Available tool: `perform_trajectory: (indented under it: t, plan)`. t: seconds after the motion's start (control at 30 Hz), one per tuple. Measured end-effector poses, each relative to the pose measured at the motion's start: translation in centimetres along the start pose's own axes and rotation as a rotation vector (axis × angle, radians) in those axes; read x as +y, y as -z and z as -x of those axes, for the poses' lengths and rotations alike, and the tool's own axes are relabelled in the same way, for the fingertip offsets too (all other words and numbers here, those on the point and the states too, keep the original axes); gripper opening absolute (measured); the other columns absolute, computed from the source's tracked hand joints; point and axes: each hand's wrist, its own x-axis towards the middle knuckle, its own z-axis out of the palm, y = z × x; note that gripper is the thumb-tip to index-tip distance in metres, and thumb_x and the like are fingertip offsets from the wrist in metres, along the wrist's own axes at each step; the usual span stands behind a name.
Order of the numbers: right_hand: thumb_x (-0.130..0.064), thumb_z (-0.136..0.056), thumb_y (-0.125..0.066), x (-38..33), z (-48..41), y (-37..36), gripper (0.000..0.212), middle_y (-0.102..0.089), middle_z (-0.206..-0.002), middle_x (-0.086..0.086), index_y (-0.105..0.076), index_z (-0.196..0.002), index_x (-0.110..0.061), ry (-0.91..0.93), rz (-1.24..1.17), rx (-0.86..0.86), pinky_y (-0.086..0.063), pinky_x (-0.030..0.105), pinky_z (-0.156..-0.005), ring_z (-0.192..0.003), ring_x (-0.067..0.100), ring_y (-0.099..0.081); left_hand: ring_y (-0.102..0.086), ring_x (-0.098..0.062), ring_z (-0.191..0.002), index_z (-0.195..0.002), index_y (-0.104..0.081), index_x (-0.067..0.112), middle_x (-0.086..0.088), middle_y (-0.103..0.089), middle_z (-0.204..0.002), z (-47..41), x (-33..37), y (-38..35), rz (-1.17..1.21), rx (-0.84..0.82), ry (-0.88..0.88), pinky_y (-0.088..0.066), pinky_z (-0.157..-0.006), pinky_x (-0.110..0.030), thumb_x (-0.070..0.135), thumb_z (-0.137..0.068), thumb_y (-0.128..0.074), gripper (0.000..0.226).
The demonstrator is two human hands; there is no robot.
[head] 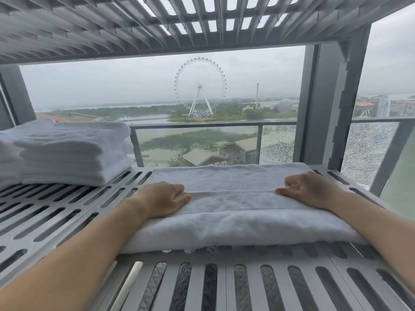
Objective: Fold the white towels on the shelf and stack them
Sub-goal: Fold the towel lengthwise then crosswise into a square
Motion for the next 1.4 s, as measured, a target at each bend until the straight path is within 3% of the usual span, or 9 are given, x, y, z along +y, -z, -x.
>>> perform_trajectory:
  t: [0.2, 0.27, 0.37, 0.43, 0.63, 0.8, 1.1, 1.3, 1.4]
  plan:
    - [-0.065, -0.077, -0.053, -0.2, -0.1, 0.4, 0.044, -0.056, -0.061, -0.01, -0.05, -0.061, -0.024, -0.018, 0.017, -0.044, -0.043, 0.027, -0.06, -0.063, 0.01, -0.054, -0.05, -0.015, -0.081, -0.084, -0.042, 0.031, 0.005, -0.055, -0.086, -0.3, 0.0, -0.3, 0.08, -0.043, 0.016, -0.035, -0.07, -0.032, 0.055, -0.093, -0.031, 0.028]
    - [-0.063, -0.077, -0.054, -0.7, -0.1, 1.0, 0.036, -0.055, -0.07, -0.012, -0.052, -0.075, -0.028, 0.001, 0.075, -0.059, -0.04, 0.025, -0.058, -0.068, 0.01, -0.054, -0.05, -0.015, -0.092, -0.09, -0.043, 0.03, 0.005, -0.054, -0.096, -0.2, 0.2, 0.1, 0.014, -0.069, 0.007, -0.038, -0.078, -0.034, 0.055, -0.093, -0.03, 0.028]
    - [-0.053, -0.081, -0.056, -2.4, 0.0, 2.0, 0.037, -0.058, -0.093, -0.01, -0.057, -0.103, -0.024, 0.081, 0.025, -0.012, -0.046, 0.027, -0.075, -0.085, 0.011, -0.056, -0.038, -0.014, -0.121, -0.115, -0.044, 0.028, 0.006, -0.045, -0.124, 0.1, 0.8, 0.8, -0.12, 0.008, -0.049, -0.035, -0.099, -0.041, 0.05, -0.092, -0.038, 0.033]
    - [-0.045, -0.083, -0.059, -4.5, 0.7, 2.8, 0.03, -0.062, -0.096, -0.011, -0.061, -0.102, -0.023, 0.172, -0.052, 0.035, -0.048, 0.024, -0.079, -0.088, 0.006, -0.058, -0.033, -0.012, -0.127, -0.123, -0.043, 0.029, 0.007, -0.041, -0.133, 0.7, 2.1, 1.7, -0.063, 0.095, -0.142, -0.033, -0.104, -0.04, 0.044, -0.09, -0.048, 0.037]
    - [-0.05, -0.081, -0.058, -9.8, 5.1, 4.0, 0.019, -0.061, -0.097, -0.022, -0.064, -0.091, -0.035, 0.359, -0.189, -0.112, -0.048, 0.018, -0.078, -0.091, -0.001, -0.057, -0.053, -0.002, -0.099, -0.107, -0.056, 0.037, 0.018, -0.056, -0.113, 4.7, 9.7, 2.3, 0.182, 0.176, -0.389, -0.047, -0.086, -0.026, 0.048, -0.091, -0.044, 0.023]
    - [-0.059, -0.083, -0.049, -9.9, 9.4, 2.6, 0.041, -0.051, -0.12, -0.022, -0.05, -0.119, -0.039, 0.374, -0.114, -0.126, -0.04, 0.019, -0.091, -0.106, -0.002, -0.05, -0.056, -0.015, -0.107, -0.128, -0.044, 0.033, 0.014, -0.049, -0.129, 7.5, 11.0, 0.0, 0.114, 0.217, -0.438, -0.047, -0.084, -0.031, 0.054, -0.086, -0.04, 0.047]
    - [-0.025, -0.079, -0.052, -10.0, 9.5, 2.1, 0.06, -0.048, -0.137, -0.007, -0.038, -0.138, -0.027, 0.309, -0.016, -0.142, -0.034, 0.023, -0.097, -0.119, 0.014, -0.047, -0.055, -0.017, -0.113, -0.138, -0.036, 0.033, 0.013, -0.048, -0.135, 6.3, 10.2, -0.1, -0.009, 0.189, -0.422, -0.051, -0.08, -0.036, 0.026, -0.083, -0.049, 0.058]
    - [-0.026, -0.082, -0.057, -9.0, 10.4, 3.1, 0.058, -0.051, -0.136, -0.005, -0.04, -0.137, -0.025, 0.235, -0.027, -0.115, -0.036, 0.025, -0.1, -0.122, 0.014, -0.047, -0.054, -0.014, -0.113, -0.129, -0.047, 0.031, 0.011, -0.051, -0.13, 7.1, 10.3, 0.3, 0.134, 0.147, -0.351, -0.047, -0.089, -0.035, 0.015, -0.083, -0.053, 0.05]
    - [-0.029, -0.081, -0.059, -6.7, 12.0, 4.3, 0.057, -0.052, -0.134, -0.005, -0.043, -0.135, -0.024, 0.181, -0.022, -0.126, -0.038, 0.028, -0.1, -0.12, 0.014, -0.049, -0.053, -0.014, -0.11, -0.125, -0.049, 0.028, 0.009, -0.051, -0.127, 7.5, 11.7, 0.3, 0.111, 0.127, -0.297, -0.044, -0.091, -0.032, 0.024, -0.084, -0.054, 0.042]
